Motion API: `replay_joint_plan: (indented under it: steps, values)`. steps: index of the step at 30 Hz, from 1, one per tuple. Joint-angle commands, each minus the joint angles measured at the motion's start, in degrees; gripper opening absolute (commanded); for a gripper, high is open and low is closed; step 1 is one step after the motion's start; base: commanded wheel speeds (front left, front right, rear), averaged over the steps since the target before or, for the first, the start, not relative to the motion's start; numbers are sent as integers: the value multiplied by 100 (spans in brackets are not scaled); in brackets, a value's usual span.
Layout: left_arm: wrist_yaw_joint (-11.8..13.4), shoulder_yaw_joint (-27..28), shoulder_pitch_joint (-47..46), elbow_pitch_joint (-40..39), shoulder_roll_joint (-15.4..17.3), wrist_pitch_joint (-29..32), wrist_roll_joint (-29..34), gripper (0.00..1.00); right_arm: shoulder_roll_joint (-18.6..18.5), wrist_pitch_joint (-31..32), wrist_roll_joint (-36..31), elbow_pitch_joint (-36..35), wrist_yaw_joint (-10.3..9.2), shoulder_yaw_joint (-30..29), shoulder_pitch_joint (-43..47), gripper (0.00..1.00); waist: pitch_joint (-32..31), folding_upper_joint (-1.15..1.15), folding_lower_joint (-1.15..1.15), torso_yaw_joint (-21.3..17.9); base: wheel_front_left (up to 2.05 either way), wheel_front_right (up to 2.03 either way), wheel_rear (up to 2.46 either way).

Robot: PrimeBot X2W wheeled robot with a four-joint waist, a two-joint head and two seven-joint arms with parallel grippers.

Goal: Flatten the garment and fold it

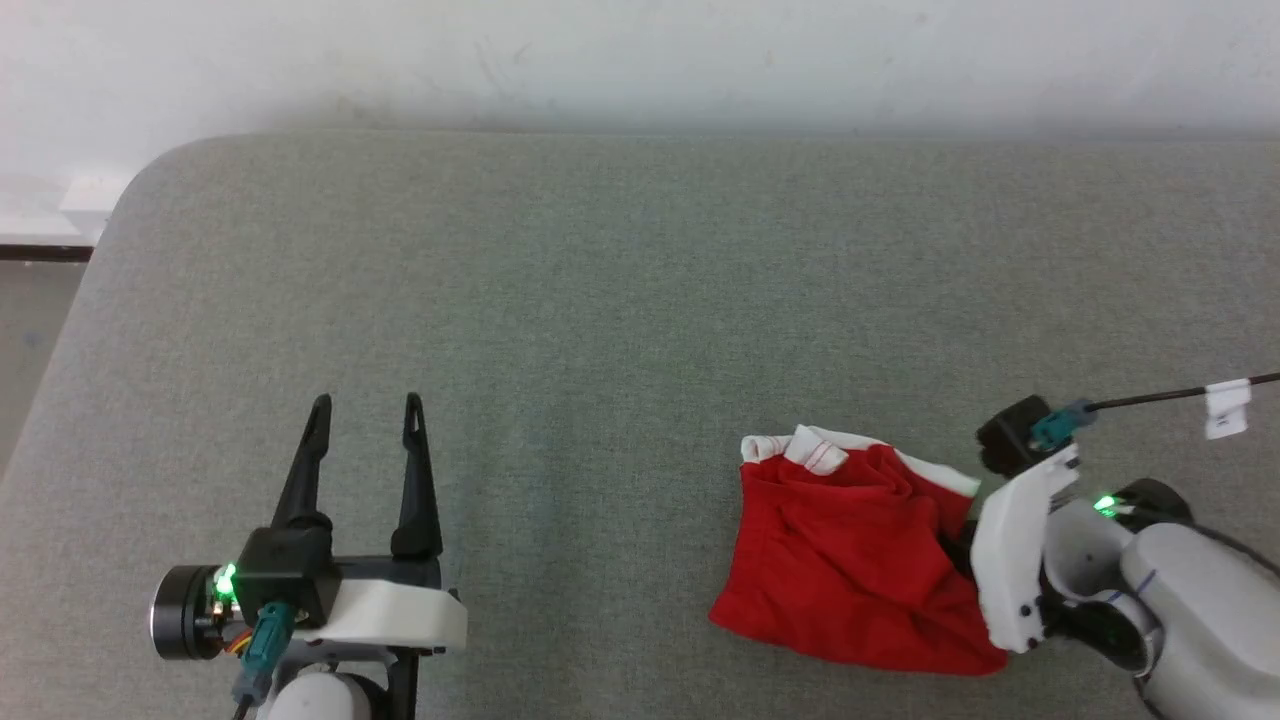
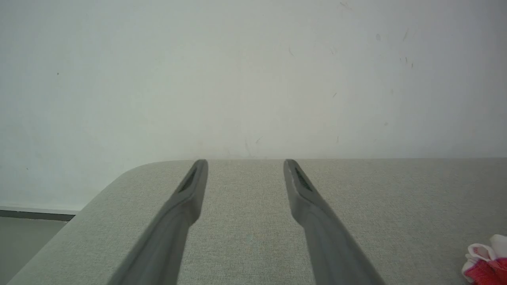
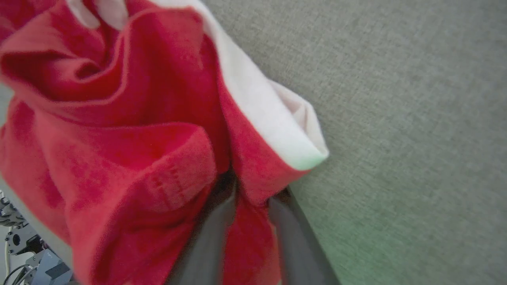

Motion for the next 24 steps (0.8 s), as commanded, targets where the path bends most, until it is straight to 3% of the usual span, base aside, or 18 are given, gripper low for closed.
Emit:
replay_joint_plan:
  steps: [1, 9, 17, 24]
  values:
    - [-1, 7, 10, 26, -23, -27, 12, 100, 158, -10, 33, 157, -8, 219, 152, 0, -72, 0, 0, -67, 0, 0, 0]
    - [22, 111, 166, -27, -29, -27, -2, 100, -344, -695, 11, -568, -8, 308, -283, 0, -193, 0, 0, -514, 0, 0, 0]
    - [90, 354, 160, -318, 33, -27, 39, 100, -1079, -567, -202, -1434, -8, 245, -668, 0, 307, 0, 0, -1667, 0, 0, 0]
    - [66, 493, -103, -624, 332, -27, 165, 100, -1441, -596, -534, -1170, -8, -195, -1047, 0, 1055, 0, 0, -2447, 0, 0, 0]
